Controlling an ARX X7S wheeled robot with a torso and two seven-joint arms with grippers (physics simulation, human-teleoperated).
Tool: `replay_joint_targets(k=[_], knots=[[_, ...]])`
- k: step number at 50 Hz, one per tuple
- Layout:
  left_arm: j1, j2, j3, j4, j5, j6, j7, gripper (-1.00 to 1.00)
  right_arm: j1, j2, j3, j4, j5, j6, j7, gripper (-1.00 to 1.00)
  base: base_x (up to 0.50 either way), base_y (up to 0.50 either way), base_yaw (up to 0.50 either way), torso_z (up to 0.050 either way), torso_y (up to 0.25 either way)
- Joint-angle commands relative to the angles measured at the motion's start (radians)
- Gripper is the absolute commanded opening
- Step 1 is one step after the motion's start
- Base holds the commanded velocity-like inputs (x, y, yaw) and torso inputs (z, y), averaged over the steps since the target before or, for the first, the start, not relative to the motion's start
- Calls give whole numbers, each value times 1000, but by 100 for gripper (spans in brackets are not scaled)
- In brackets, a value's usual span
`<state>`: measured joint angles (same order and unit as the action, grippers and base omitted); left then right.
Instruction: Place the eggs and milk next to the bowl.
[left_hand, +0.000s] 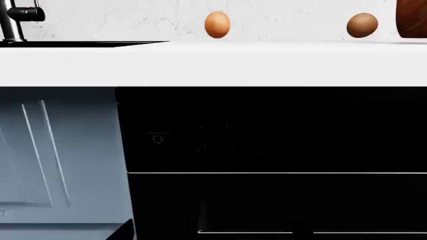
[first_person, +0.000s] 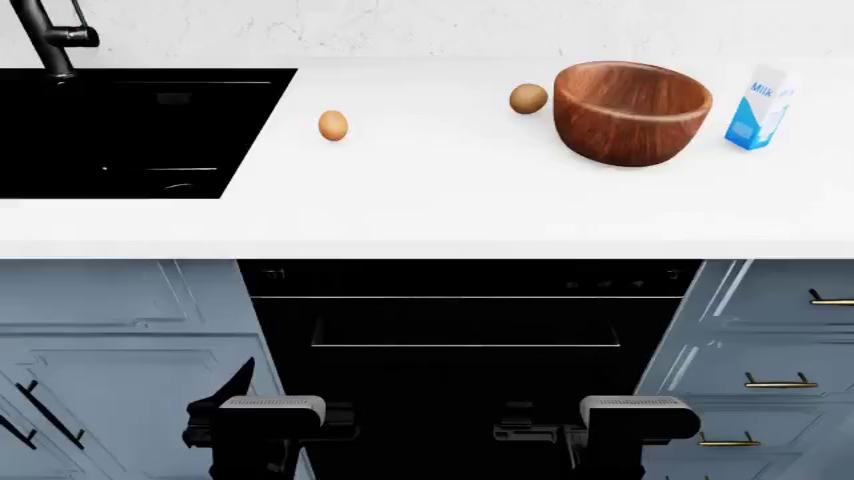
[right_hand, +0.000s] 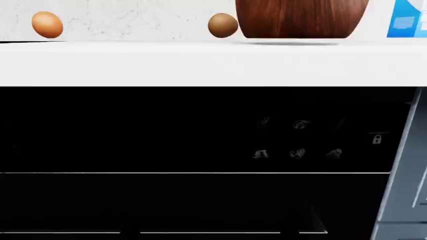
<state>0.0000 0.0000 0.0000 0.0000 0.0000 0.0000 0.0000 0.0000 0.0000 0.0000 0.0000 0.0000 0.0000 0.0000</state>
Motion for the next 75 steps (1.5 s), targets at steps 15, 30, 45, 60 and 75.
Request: replay_joint_targets(k=[15, 30, 45, 60, 75], knots=[[6, -52, 53, 10, -55, -3, -71, 100, 2, 53, -62, 0, 55, 6, 56, 100, 0, 0, 0, 1, 0], [8, -74, 78, 13, -78, -3, -96, 100, 3, 74, -86, -1, 76, 5, 82, 100, 0, 0, 0, 46, 0], [4, -90, 98, 13, -89, -8, -119, 100, 8, 89, -106, 2, 91, 5, 104, 100, 0, 0, 0, 50, 0], [26, -120, 118, 164, -114, -81, -137, 100, -27, 109, -81, -258, 182, 164, 159, 100, 0, 0, 0, 33, 0], [-272, -290, -61, 1047, -654, -1002, -348, 100, 185, 535, 144, -1047, 994, 877, 738, 100, 0, 0, 0, 0, 0]])
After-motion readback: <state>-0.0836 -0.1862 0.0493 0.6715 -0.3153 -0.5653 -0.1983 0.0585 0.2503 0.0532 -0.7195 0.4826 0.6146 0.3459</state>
